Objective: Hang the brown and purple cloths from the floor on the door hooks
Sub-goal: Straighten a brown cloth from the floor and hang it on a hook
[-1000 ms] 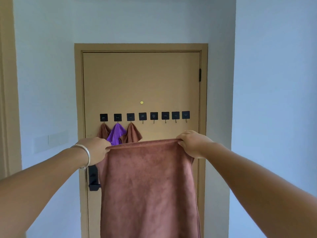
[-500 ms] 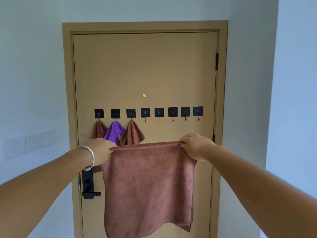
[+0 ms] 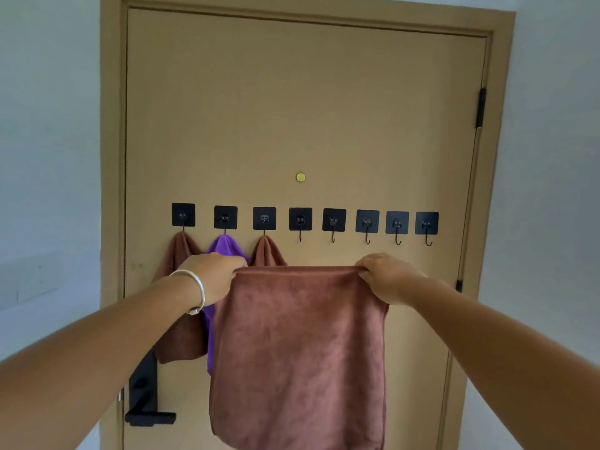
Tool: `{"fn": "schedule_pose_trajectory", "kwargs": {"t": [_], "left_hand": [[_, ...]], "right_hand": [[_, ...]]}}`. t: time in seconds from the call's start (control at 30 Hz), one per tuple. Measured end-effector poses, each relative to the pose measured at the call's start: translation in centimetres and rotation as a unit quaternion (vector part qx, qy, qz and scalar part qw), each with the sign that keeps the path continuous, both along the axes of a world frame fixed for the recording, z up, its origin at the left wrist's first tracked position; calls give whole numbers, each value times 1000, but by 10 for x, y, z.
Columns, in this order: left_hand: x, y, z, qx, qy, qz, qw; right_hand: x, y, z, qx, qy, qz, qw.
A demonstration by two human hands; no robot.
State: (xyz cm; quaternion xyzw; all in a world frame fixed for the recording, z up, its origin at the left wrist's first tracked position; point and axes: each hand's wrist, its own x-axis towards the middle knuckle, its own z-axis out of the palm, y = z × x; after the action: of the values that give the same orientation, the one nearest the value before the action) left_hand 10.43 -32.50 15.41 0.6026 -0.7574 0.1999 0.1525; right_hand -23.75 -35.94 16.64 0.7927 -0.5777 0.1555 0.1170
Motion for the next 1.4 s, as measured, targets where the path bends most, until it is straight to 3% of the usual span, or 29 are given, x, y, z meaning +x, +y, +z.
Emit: {"fn": "schedule_pose_trajectory", "kwargs": {"t": [0.2,0.37,0.47,0.6,0.67,0.7,0.77,0.87,1.0,1.1,1.2,1.3,1.4], "left_hand": [[7,-63,3,-15,64,-3,998],[-3,-102,8,-74,205,-61,974],[-8,-124,10,-88,105,-107,985],[-17,-149,24,-81,-5,-90,993],[-25,-159,29,-72,10,-85,994],[-28,-163,33,-88,-23,-66,994],[-32,-169,40,-129,-94,-36,987],[-40,-180,46,-128,-52,22,990],[-61,-199,35,-125,-67,64,988],[-62,-210,16,-156,-55,-13,986],[-53,-210,12,-214,-133,-134,958],[-41,-214,22,-220,-224,-121,942],[-36,-215,26,-239,-234,-84,939]], "right_hand": [[23,-59,0,-56,-98,-15,994],[40,-102,8,-117,-156,-7,981],[42,-122,18,-135,-152,12,979],[38,-144,31,-179,25,133,975],[36,-159,37,-196,86,148,965],[37,-167,40,-202,95,144,964],[41,-180,43,-205,93,129,966],[54,-191,42,-212,96,89,969],[70,-205,26,-197,134,30,971],[73,-214,11,-187,117,16,975],[71,-224,10,-205,97,29,974],[69,-229,16,-216,95,41,971],[67,-230,16,-215,92,47,971]]}}
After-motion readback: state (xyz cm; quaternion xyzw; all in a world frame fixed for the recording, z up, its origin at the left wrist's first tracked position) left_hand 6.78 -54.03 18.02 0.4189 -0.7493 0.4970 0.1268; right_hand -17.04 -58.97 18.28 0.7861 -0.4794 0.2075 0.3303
